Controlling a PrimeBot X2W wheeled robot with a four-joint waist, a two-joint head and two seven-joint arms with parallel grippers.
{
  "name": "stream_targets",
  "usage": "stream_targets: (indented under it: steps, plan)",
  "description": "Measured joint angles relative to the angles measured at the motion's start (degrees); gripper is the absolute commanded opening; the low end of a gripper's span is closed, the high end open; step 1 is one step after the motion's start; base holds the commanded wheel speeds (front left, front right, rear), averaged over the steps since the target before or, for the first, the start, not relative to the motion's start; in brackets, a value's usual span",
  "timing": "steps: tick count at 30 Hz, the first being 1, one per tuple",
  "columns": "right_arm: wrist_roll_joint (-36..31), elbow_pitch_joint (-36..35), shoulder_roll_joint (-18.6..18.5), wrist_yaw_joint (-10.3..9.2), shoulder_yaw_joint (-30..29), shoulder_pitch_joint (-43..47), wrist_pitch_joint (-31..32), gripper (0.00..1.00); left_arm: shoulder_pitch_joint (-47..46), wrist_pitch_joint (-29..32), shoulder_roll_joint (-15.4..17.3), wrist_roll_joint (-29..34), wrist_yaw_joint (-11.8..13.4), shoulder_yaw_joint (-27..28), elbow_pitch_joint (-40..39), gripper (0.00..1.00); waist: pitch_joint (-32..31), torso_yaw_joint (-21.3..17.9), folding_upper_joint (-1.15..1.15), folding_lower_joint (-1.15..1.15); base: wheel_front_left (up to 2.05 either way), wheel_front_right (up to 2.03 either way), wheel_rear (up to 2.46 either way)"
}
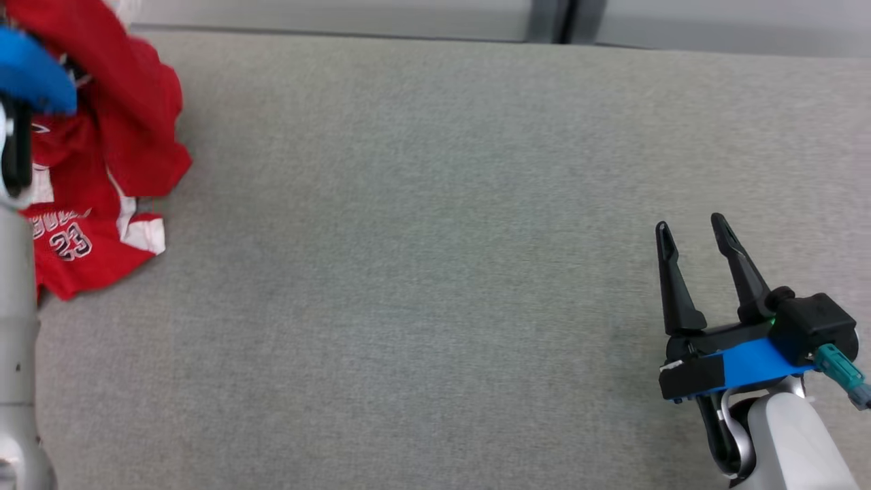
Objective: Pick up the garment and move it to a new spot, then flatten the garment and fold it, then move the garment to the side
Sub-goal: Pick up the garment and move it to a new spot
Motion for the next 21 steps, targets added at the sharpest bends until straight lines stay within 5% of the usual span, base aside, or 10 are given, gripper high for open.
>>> stream_targets:
  steps: [11,21]
  plan:
    - [1.2,0.2,2.2,0.00,0.3,0.8,0.0,1.00,-7.3,5.8,-5.5,0.2,-0.3,-10.6,-20.8,0.00,-1.9,-9.3,0.00,0.00,0.00,0.00,0.00]
    - [4.3,0.6,2.3,-0.01,-0.1,1.4,0.0,1.00,-8.3,5.4,-11.1,-3.7,-0.3,-20.7,-17.5,0.00,-2.7,-17.6,0.00,0.00,0.00,0.00,0.00]
